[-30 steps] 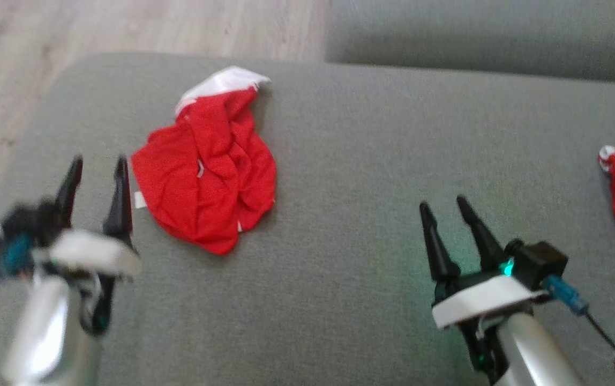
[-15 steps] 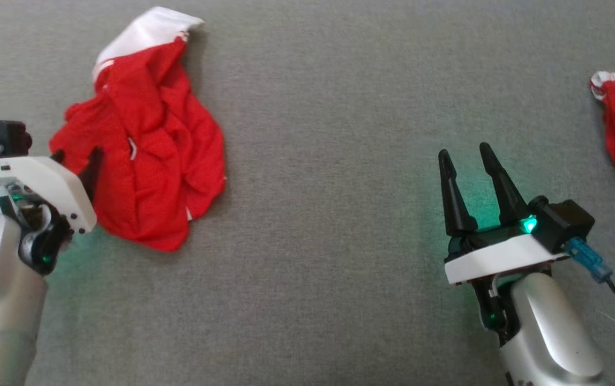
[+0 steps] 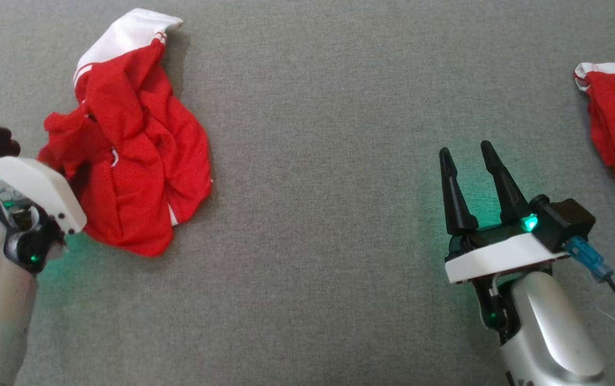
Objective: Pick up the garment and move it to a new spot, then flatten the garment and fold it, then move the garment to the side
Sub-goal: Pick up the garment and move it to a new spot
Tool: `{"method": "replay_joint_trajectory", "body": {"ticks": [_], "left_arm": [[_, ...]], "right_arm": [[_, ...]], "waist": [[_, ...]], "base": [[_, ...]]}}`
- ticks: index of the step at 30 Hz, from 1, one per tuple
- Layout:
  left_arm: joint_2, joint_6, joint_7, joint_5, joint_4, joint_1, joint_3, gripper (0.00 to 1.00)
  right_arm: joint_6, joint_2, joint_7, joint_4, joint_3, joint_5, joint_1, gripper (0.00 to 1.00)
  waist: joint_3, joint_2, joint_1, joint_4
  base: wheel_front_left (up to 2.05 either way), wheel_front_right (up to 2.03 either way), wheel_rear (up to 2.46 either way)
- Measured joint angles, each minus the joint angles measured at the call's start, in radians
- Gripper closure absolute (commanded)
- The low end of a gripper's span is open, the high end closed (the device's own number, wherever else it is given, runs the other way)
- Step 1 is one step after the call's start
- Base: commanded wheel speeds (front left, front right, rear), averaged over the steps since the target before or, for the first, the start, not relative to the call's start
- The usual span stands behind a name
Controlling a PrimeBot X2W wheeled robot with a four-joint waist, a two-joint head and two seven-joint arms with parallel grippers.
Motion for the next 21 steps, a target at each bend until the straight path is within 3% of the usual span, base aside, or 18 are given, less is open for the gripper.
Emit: {"method": "replay_joint_trajectory", "body": {"ticks": [4, 15, 21], "left_arm": [[0.000, 0.000, -0.078, -0.019, 0.007, 0.008, -0.012, 1.00], [0.030, 0.000, -0.513, 0.009, -0.047, 0.004, 0.034, 1.00], [0.043, 0.000, -0.622, 0.009, -0.165, 0.004, 0.044, 1.00]], "right_arm": [[0.000, 0.000, 0.000, 0.001, -0.001, 0.000, 0.000, 0.00], [0.000, 0.000, 0.000, 0.012, 0.010, 0.025, 0.017, 0.00], [0.000, 0.000, 0.000, 0.025, 0.016, 0.043, 0.052, 0.00]], "waist": [[-0.020, 0.0000, 0.0000, 0.002], [-0.121, 0.0000, 0.0000, 0.003], [-0.178, 0.0000, -0.0001, 0.006]], "base": [[0.00, 0.00, 0.00], [0.00, 0.00, 0.00], [0.00, 0.00, 0.00]]}}
